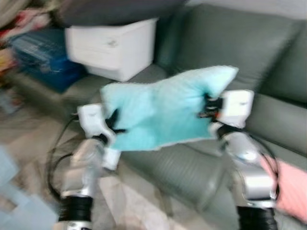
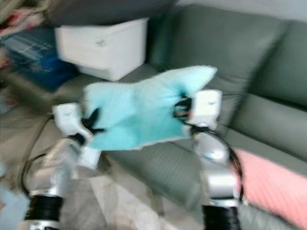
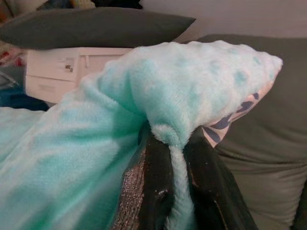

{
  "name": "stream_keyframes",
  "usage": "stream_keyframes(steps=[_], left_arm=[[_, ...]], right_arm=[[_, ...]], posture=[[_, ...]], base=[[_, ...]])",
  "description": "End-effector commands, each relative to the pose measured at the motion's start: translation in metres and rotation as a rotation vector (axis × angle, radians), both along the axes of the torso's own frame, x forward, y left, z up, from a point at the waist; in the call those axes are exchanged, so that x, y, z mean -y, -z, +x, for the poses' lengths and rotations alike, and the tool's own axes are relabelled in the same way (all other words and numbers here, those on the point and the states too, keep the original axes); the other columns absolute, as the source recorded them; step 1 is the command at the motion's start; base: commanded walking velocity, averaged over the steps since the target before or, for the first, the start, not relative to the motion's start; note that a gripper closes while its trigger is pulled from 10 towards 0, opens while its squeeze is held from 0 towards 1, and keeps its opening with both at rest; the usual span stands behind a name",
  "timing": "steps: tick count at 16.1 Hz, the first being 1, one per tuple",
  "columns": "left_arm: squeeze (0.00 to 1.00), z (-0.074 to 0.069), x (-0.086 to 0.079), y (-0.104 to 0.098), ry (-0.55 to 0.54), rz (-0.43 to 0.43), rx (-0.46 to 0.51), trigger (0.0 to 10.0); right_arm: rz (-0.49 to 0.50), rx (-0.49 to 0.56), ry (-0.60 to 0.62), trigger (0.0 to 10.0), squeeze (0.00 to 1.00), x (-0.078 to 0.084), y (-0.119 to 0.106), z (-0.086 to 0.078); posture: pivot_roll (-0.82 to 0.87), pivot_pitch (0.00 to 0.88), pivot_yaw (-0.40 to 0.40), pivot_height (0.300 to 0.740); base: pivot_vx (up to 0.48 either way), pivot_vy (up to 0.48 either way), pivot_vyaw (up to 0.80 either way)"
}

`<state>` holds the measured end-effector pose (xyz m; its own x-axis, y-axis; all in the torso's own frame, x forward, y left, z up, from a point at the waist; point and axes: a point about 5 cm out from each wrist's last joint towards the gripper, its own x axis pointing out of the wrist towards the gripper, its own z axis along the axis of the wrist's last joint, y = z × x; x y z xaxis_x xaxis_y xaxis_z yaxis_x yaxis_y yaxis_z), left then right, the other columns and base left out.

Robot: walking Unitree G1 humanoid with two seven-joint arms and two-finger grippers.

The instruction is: Move the pillow to the sofa

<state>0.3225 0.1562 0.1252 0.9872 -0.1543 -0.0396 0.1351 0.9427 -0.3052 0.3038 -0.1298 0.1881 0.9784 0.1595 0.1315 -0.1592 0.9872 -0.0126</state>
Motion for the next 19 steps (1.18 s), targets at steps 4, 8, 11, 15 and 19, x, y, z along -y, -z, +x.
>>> stream_keyframes(steps=[4,8,11,15,19], left_arm=[[0.0,0.0014,0.0067,-0.0057,0.027,-0.009,0.018,10.0],[0.0,0.0007,0.0091,-0.0054,0.05,-0.021,0.012,10.0],[0.0,0.0005,0.0096,-0.0043,0.052,-0.018,0.009,10.0],[0.0,0.0002,0.0118,-0.004,0.063,-0.012,0.005,10.0],[0.0,-0.0005,0.0161,-0.0005,0.075,0.008,-0.014,10.0]], right_arm=[[0.004,0.024,0.015,10.0,0.0,0.0043,-0.0056,0.0003],[0.001,0.03,0.017,10.0,0.0,0.0034,-0.0058,-0.0002],[0.001,0.03,0.019,10.0,0.0,0.0034,-0.006,-0.0008],[0.0,0.029,0.022,10.0,0.0,0.0035,-0.0059,-0.0014],[-0.004,0.024,0.029,10.0,0.0,0.0045,-0.0047,-0.0013]], posture=[[-0.23,0.0,0.038,0.74],[-0.23,0.0,0.042,0.74],[-0.23,0.0,0.045,0.74],[-0.23,0.0,0.046,0.74],[-0.23,0.0,0.045,0.74]], base=[[0.0,0.0,-0.52],[0.0,0.222,0.0],[0.0,0.48,0.0],[0.0,0.48,0.0],[0.0,0.229,0.0]])
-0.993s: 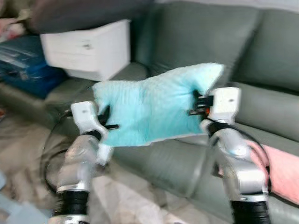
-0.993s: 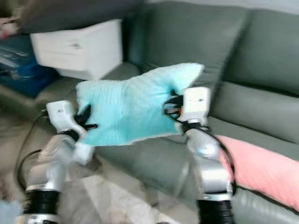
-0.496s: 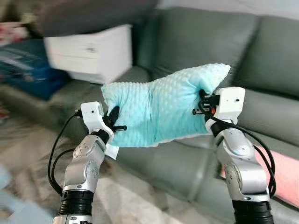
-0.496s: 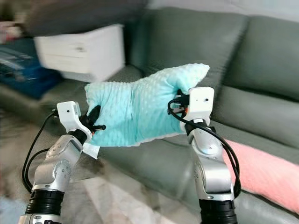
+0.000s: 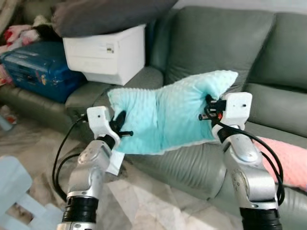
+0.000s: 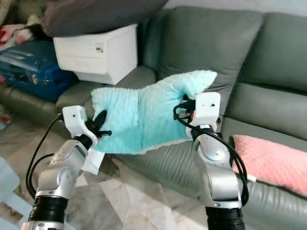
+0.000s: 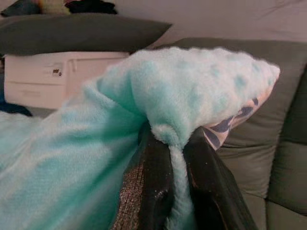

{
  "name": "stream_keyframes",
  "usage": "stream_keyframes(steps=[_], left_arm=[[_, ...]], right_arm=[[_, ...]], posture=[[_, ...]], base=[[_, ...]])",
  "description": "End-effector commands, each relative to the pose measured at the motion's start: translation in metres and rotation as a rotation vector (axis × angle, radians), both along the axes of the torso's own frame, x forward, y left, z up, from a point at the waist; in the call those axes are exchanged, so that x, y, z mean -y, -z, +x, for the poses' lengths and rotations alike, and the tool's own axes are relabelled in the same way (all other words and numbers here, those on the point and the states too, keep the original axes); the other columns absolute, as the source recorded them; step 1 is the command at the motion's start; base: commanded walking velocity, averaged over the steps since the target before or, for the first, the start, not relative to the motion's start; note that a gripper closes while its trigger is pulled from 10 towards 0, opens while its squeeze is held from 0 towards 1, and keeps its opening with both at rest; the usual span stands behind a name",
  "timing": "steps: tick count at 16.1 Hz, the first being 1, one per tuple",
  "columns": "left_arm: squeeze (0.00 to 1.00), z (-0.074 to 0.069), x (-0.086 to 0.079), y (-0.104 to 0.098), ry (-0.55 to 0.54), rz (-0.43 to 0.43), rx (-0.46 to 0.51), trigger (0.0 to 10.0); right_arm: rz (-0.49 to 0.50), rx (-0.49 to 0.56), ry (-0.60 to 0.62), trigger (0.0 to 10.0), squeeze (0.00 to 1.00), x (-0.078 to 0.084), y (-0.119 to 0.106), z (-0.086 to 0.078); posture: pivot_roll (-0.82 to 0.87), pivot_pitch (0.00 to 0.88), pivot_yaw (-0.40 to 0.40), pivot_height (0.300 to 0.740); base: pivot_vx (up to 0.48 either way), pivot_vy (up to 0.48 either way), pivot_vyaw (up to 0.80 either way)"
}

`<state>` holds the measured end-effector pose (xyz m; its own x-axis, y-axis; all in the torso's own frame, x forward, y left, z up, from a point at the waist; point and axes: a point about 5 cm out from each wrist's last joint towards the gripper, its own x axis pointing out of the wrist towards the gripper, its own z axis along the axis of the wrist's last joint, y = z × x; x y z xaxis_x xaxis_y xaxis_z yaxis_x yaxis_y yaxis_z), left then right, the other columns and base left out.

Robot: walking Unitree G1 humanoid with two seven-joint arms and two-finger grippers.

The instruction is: Move the pillow to the sofa

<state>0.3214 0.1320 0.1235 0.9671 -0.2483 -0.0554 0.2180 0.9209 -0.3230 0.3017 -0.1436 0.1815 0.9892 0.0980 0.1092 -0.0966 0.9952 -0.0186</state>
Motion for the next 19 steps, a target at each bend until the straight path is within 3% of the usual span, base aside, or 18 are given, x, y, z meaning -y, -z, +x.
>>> stream_keyframes(steps=[1,4,10,15,19], left_arm=[[0.0,0.0006,-0.0056,-0.0013,-0.017,0.028,-0.001,10.0],[0.0,0.0019,-0.0037,-0.0036,-0.01,0.053,0.017,10.0],[0.0,0.0059,-0.0125,-0.0086,-0.005,0.089,0.049,10.0],[0.0,0.0072,-0.0105,-0.0092,0.034,0.14,0.073,10.0],[0.0,0.0071,-0.0127,-0.0062,0.022,0.093,0.051,10.0]], right_arm=[[0.003,0.045,-0.034,10.0,0.0,-0.0092,-0.0112,0.0008],[0.0,0.036,-0.026,10.0,0.0,-0.008,-0.0103,0.0012],[0.001,0.033,-0.022,10.0,0.0,-0.0074,-0.0101,0.0015],[-0.004,0.033,-0.026,10.0,0.0,-0.0071,-0.0105,0.0017],[-0.005,0.033,-0.027,10.0,0.0,-0.0073,-0.0106,0.0013]], posture=[[-0.23,0.0,0.046,0.74],[-0.23,0.0,0.047,0.74],[-0.23,0.0,0.045,0.74],[-0.23,0.0,0.042,0.74],[-0.24,0.0,0.041,0.74]], base=[[0.0,0.0,0.0],[0.0,0.0,0.0],[0.0,0.0,-0.8],[0.0,0.0,-0.8],[0.0,0.0,-0.8]])
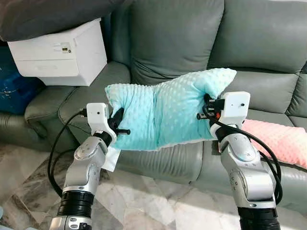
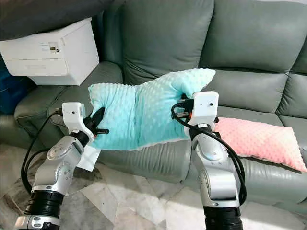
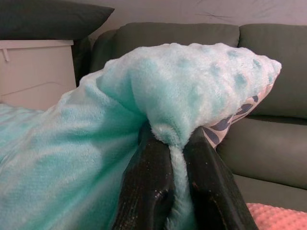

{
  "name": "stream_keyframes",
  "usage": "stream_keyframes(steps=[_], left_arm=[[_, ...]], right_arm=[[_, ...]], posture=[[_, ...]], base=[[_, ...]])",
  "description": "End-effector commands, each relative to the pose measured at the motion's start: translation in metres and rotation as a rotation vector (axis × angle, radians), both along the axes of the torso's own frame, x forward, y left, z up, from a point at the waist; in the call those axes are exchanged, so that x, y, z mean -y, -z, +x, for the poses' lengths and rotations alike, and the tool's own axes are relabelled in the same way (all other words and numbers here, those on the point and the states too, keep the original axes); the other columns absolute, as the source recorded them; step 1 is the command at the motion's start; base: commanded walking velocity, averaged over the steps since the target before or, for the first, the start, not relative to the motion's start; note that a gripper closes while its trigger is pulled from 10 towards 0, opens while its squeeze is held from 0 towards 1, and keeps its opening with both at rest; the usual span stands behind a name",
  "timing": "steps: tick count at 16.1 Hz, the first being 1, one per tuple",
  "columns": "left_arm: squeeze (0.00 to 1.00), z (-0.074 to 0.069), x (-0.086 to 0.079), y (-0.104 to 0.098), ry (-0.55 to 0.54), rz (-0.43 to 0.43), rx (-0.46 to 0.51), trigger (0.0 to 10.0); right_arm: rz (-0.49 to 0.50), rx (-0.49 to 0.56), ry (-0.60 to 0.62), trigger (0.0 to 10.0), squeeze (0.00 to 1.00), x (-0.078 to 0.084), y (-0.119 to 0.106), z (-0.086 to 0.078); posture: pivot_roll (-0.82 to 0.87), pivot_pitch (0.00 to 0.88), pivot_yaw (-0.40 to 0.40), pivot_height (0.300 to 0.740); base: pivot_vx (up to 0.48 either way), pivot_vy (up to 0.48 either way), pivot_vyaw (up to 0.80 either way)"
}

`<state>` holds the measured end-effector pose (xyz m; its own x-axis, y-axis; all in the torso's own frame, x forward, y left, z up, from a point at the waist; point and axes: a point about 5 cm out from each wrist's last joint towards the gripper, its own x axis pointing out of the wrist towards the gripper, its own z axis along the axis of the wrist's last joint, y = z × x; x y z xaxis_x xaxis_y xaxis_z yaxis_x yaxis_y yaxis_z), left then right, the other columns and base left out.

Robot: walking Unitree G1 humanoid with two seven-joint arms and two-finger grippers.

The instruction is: Move the pillow to the sofa

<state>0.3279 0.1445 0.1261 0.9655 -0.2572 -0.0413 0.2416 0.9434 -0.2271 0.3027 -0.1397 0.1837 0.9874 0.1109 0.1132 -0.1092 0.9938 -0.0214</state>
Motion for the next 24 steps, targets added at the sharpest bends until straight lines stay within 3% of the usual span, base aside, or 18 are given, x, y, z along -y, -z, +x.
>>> stream_keyframes(steps=[1,5,20,24], left_arm=[[0.0,-0.001,0.0,-0.002,0.014,-0.007,0.006,10.0],[0.0,-0.003,0.002,-0.002,0.041,-0.038,0.008,10.0],[0.0,-0.007,0.007,0.0,0.078,-0.064,-0.003,10.0],[0.0,-0.009,0.013,0.003,0.098,-0.075,-0.028,10.0]], right_arm=[[-0.003,0.028,-0.015,10.0,0.0,-0.003,-0.008,0.0],[-0.002,0.029,-0.016,10.0,0.0,-0.003,-0.008,0.0],[-0.002,0.028,-0.015,10.0,0.0,-0.004,-0.008,-0.001],[-0.005,0.024,-0.014,10.0,0.0,-0.004,-0.008,-0.001]], posture=[[-0.24,0.0,0.041,0.74],[-0.24,0.0,0.04,0.74],[-0.24,0.0,0.043,0.74],[-0.24,0.0,0.043,0.74]], base=[[0.0,0.0,-0.8],[0.0,0.0,-0.4],[0.342,0.0,0.0],[0.064,0.0,0.0]])
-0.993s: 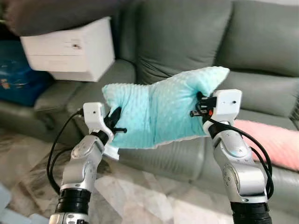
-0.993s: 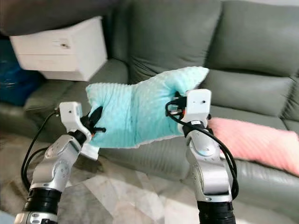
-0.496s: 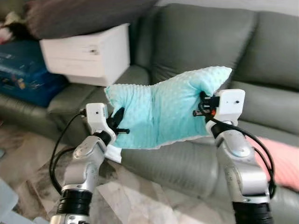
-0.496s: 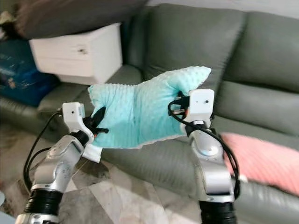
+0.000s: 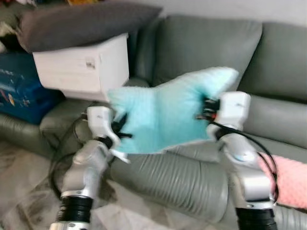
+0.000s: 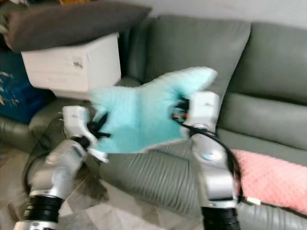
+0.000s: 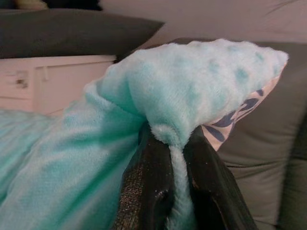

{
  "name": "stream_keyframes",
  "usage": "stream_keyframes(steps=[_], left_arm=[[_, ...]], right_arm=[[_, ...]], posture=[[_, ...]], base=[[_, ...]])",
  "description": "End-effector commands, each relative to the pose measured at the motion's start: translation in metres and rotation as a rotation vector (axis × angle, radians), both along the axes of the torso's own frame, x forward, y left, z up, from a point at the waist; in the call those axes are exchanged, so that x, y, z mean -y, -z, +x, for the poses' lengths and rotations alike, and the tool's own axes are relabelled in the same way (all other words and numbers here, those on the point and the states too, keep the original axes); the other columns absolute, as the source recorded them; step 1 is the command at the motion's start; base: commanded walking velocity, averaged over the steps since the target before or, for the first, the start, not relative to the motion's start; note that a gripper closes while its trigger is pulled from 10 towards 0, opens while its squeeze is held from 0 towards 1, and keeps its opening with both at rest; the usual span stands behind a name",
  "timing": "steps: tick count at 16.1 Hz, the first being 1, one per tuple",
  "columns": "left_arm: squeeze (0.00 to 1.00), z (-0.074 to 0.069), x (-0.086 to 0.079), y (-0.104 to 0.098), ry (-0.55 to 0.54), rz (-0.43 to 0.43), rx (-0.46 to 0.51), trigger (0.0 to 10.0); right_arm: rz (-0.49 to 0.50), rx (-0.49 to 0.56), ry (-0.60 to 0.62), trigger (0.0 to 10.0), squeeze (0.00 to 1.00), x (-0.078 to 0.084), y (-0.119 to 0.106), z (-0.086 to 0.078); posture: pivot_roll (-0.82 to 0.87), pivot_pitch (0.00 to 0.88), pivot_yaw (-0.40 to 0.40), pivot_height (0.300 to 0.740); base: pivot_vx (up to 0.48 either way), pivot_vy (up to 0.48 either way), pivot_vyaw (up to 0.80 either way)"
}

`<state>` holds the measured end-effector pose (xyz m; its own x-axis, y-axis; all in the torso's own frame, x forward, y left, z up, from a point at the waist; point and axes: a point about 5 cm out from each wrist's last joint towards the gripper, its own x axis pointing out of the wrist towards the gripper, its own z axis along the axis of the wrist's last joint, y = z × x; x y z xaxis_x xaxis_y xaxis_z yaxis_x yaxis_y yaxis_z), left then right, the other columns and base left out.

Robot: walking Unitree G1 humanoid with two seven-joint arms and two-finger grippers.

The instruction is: Move the pillow to the sofa

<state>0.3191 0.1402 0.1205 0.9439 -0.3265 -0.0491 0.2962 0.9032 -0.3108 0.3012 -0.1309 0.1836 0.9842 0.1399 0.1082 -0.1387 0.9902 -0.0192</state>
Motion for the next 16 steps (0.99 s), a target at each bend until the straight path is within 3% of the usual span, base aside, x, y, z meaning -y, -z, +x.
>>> stream_keyframes(steps=[1,6,9,16], left_arm=[[0.0,-0.0003,0.0097,-0.0017,0.03,-0.002,-0.001,10.0],[0.0,0.001,0.0106,-0.0008,0.017,-0.037,-0.039,10.0],[0.0,0.0024,0.0095,-0.0022,0.003,0.017,-0.016,10.0],[0.0,0.0022,0.0072,-0.0021,0.005,0.011,-0.014,10.0]], right_arm=[[-0.006,0.028,0.016,10.0,0.0,0.0049,-0.0078,0.0004],[-0.006,0.016,0.018,10.0,0.0,0.0044,-0.0066,0.0004],[-0.004,0.014,0.017,10.0,0.0,0.0044,-0.0063,0.0003],[-0.005,0.014,0.015,10.0,0.0,0.0038,-0.0068,0.0015]], posture=[[-0.24,0.0,0.043,0.74],[-0.24,0.0,0.042,0.74],[-0.24,0.0,0.042,0.74],[-0.24,0.0,0.042,0.74]], base=[[0.0,0.0,0.0],[0.0,0.0,-0.63],[0.0,0.0,-0.8],[0.0,0.0,-0.8]])
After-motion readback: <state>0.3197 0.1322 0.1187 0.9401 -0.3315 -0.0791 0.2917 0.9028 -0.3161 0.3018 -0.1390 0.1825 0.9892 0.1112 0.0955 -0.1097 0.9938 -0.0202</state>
